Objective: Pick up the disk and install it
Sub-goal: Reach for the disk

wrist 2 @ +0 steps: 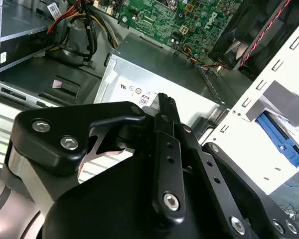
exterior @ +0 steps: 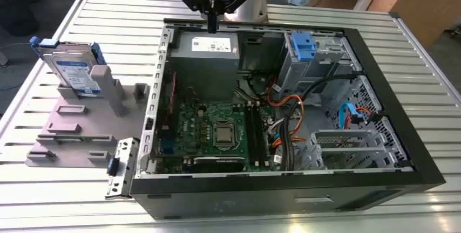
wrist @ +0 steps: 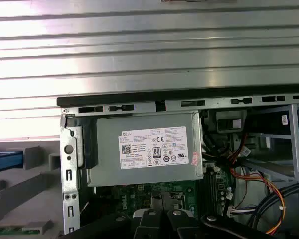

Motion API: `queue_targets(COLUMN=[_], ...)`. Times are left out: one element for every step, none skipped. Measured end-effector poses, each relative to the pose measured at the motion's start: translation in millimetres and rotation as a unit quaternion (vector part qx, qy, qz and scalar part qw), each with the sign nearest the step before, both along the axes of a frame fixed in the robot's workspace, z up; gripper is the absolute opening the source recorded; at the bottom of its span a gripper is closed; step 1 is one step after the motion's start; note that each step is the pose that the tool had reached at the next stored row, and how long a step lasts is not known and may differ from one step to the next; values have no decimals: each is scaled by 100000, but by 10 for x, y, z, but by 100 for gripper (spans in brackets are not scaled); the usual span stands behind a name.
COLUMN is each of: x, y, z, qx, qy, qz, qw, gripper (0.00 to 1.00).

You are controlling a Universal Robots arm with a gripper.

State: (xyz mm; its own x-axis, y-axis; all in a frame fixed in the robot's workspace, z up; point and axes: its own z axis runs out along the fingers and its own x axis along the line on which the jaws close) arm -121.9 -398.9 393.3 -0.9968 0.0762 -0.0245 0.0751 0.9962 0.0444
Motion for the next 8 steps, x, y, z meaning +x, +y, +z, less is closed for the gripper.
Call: queue_targets(x=[0,0,0,0,0,-1,-4,-11], y=[0,0,0,0,0,0,0,0], z=[0,0,0,0,0,0,0,0], qx=[1,0,2,0,1,1,-1,-2], qy=[0,0,0,1,0,1,2,0], qz=[-2,-2,0,0,-2,-1,-5,-11], qw=[100000,100000,100000,100000,100000,100000,100000,100000], gripper=[11,11,11,11,11,11,11,11])
